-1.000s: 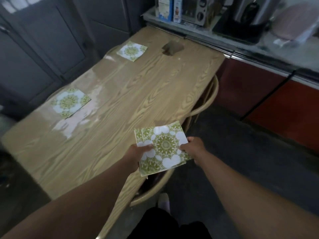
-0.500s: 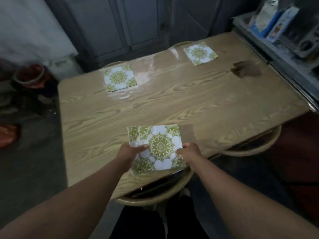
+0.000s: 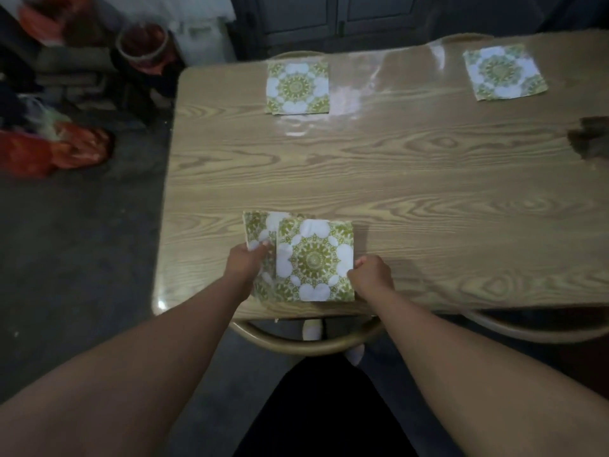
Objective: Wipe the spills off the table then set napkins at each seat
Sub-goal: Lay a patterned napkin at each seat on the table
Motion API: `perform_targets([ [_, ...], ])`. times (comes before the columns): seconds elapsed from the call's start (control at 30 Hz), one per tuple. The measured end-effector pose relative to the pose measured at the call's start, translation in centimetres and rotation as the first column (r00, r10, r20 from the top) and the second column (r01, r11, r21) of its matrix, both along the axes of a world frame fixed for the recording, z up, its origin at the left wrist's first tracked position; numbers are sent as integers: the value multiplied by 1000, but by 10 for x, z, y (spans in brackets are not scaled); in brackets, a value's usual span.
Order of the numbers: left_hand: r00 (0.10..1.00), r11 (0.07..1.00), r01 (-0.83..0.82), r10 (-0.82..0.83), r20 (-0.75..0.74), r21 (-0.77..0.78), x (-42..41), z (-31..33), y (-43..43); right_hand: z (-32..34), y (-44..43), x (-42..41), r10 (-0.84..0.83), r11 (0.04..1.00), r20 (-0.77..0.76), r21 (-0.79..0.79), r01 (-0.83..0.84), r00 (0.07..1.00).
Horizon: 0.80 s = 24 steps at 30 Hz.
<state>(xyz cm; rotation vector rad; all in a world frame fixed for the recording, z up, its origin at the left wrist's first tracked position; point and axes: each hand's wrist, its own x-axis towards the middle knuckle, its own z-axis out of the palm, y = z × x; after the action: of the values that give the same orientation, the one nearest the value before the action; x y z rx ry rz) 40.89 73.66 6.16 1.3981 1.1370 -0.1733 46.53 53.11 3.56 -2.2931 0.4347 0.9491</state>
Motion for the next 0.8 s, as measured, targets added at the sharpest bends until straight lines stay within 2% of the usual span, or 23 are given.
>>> perform_targets([
  [0.23, 990, 986, -133, 127, 66, 105, 5, 4, 21, -3, 3, 1, 82, 993, 40, -91, -78, 996],
  [0.43, 981, 970, -171, 153, 117, 173, 15, 10, 31, -4, 10, 8, 94, 992, 64, -95, -87, 994],
  [0.8, 966, 933, -233, 191, 172, 275, 30, 15, 35, -9, 8, 10, 144, 968, 80, -218, -124, 986],
])
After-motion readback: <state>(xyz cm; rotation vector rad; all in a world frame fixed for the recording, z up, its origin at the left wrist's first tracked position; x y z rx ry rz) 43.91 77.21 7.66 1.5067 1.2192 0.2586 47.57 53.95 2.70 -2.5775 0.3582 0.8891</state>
